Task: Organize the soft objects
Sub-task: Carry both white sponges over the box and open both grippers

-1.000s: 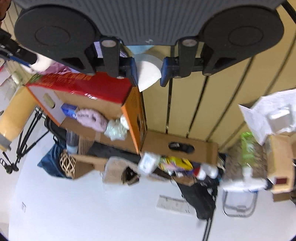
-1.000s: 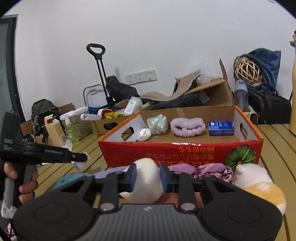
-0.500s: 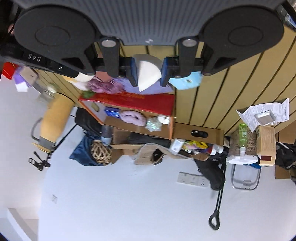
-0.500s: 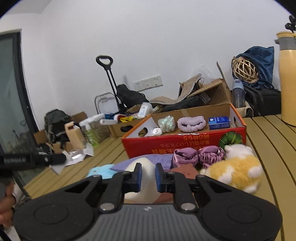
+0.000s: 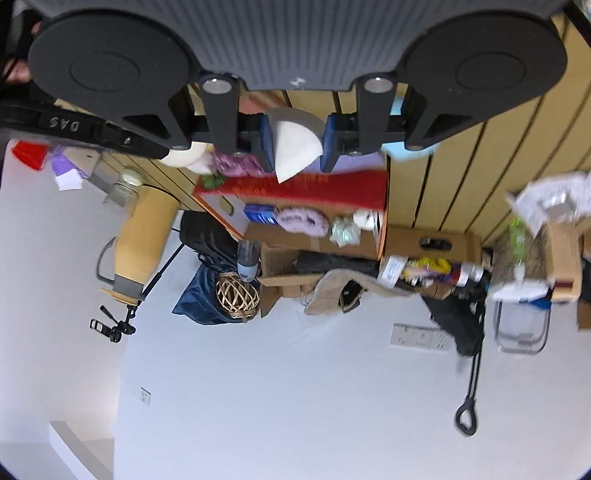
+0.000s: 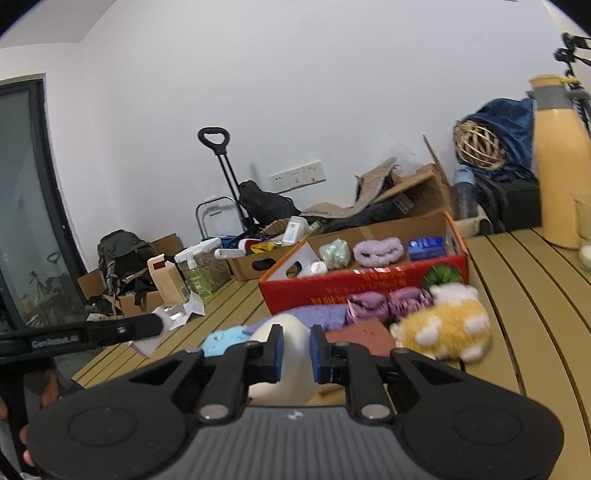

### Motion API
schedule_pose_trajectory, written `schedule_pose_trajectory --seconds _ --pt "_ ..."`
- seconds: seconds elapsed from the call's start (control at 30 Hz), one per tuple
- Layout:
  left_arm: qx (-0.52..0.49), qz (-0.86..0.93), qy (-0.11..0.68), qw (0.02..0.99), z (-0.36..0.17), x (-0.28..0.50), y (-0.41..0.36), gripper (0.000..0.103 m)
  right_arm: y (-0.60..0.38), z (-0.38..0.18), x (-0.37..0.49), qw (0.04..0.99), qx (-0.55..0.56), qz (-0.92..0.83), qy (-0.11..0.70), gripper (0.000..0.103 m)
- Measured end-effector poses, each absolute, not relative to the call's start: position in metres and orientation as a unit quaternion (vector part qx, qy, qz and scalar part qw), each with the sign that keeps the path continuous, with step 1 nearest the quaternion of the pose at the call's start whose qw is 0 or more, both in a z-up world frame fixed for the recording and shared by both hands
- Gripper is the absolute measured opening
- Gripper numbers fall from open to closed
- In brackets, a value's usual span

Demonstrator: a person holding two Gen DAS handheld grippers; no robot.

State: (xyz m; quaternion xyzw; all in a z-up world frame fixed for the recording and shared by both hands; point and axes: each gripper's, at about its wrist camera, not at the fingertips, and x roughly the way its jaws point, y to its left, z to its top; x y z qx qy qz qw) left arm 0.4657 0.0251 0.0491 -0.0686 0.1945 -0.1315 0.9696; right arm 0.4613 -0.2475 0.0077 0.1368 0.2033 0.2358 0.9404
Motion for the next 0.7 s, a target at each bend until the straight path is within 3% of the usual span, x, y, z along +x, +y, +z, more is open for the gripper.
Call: schedule_pose_trajectory --seconds 0.33,0.6,0.67,0.7 --pt "-0.01 -0.142 0.278 0.95 0.05 0.683 0.022 0.029 -0.209 0.057 0.651 0.934 0.095 0.252 0.233 0.014" --pt "0.092 -0.129 0.338 0.928 -0.007 0.79 0.009 0.034 -0.171 0.002 0.831 0.898 0.155 0.208 0.354 0.015" --pt "0.097 -0.129 0.338 0.927 -0.015 0.799 0.009 0.043 -0.164 -0.018 0.856 0.893 0.162 0.191 0.374 0.016" --pt "0.097 -0.13 0.336 0.928 -0.017 0.8 0.01 0.053 -0.162 -0.026 0.864 0.889 0.166 0.187 0.384 0.019"
